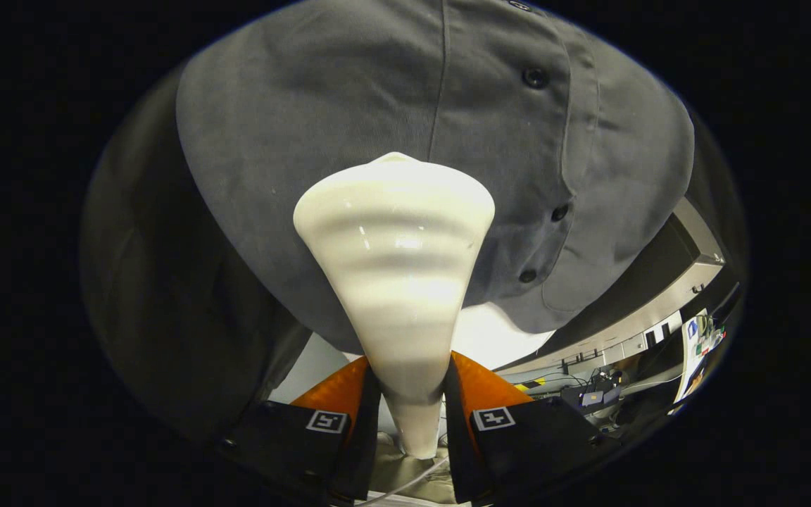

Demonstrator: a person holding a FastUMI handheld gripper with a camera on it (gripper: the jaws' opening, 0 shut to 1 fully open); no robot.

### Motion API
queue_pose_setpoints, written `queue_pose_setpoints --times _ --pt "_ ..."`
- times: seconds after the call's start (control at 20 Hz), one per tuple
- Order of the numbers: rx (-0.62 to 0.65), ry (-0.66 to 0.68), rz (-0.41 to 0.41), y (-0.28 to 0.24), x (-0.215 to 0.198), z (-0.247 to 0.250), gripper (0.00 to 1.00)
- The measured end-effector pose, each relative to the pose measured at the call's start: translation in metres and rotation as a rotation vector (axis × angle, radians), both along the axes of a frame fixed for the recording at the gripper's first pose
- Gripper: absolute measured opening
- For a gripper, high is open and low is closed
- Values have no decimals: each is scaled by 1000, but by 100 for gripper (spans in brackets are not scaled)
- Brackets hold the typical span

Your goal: Iron the clothes twice with a garment steamer, once on the left side and once on the right side.

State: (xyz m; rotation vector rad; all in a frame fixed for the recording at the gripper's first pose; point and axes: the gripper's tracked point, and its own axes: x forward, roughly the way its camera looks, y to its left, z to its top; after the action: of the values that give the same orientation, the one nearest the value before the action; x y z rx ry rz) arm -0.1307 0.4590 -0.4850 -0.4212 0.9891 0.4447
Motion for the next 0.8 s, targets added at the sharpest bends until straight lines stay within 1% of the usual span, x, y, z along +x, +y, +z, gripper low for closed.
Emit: queue_pose_setpoints --times 0.45,0.6,0.8 --pt "-29 65 5 -22 -21 -36 51" --pt "-23 72 15 -24 -31 -32 51" --pt "-1 63 17 -27 -41 -11 51"
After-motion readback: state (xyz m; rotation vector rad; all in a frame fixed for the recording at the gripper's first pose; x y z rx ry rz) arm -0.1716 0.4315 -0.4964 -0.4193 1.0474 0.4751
